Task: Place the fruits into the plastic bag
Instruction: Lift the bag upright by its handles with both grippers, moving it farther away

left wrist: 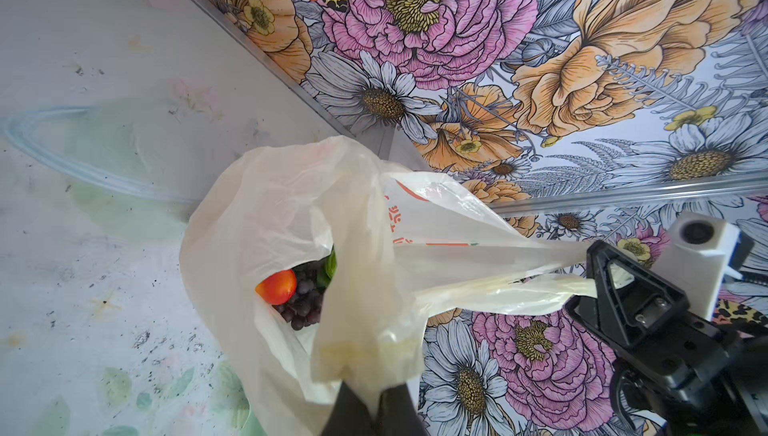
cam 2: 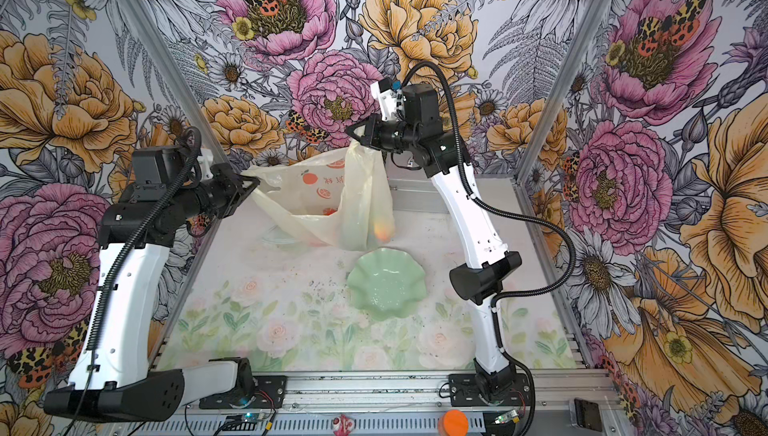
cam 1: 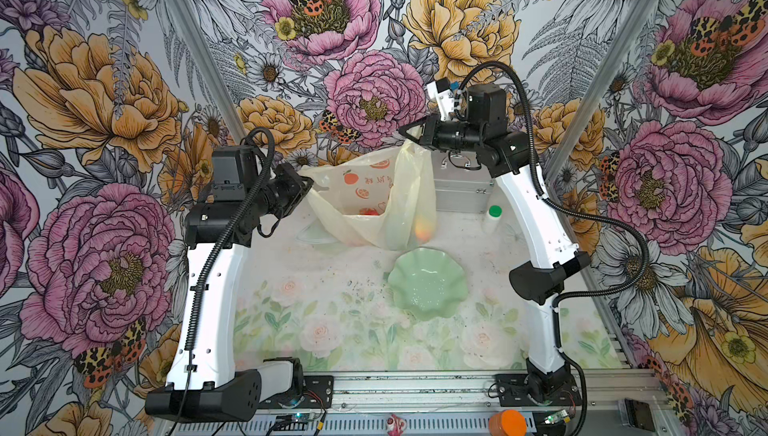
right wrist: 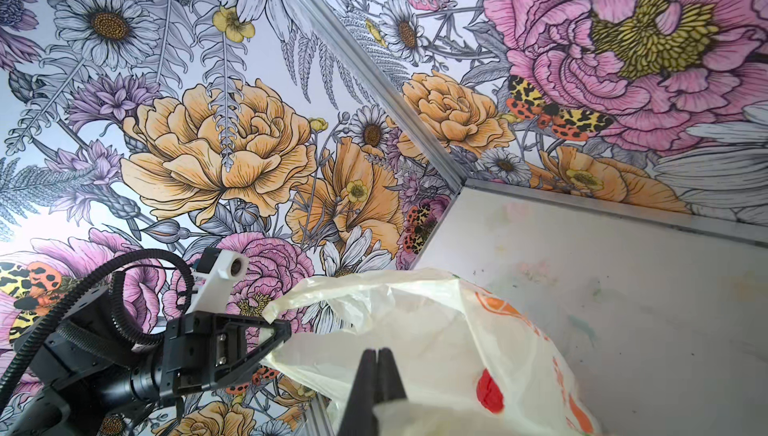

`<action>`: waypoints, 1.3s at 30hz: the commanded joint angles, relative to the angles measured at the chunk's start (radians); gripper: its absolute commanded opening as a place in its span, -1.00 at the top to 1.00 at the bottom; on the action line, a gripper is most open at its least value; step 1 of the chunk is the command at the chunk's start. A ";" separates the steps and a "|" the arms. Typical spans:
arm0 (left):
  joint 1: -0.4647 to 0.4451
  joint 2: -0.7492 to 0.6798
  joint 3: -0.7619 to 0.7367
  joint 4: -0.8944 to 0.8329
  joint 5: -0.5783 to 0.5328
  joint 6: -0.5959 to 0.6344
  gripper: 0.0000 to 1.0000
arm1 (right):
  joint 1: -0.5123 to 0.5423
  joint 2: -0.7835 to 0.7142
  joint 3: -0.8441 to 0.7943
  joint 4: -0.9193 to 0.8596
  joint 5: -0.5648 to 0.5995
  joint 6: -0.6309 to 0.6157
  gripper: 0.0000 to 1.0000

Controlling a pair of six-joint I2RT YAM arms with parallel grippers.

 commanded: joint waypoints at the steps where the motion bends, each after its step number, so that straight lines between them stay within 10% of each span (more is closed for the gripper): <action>1: -0.040 0.005 -0.044 -0.039 -0.032 0.036 1.00 | 0.008 -0.060 -0.061 0.027 -0.027 -0.032 1.00; 18: -0.149 0.265 0.363 -0.442 -0.392 0.331 1.00 | -0.010 0.046 0.098 0.029 0.016 0.037 1.00; 39: -0.158 0.378 0.533 -0.435 -0.333 0.326 1.00 | -0.022 0.046 0.060 0.029 0.063 0.054 1.00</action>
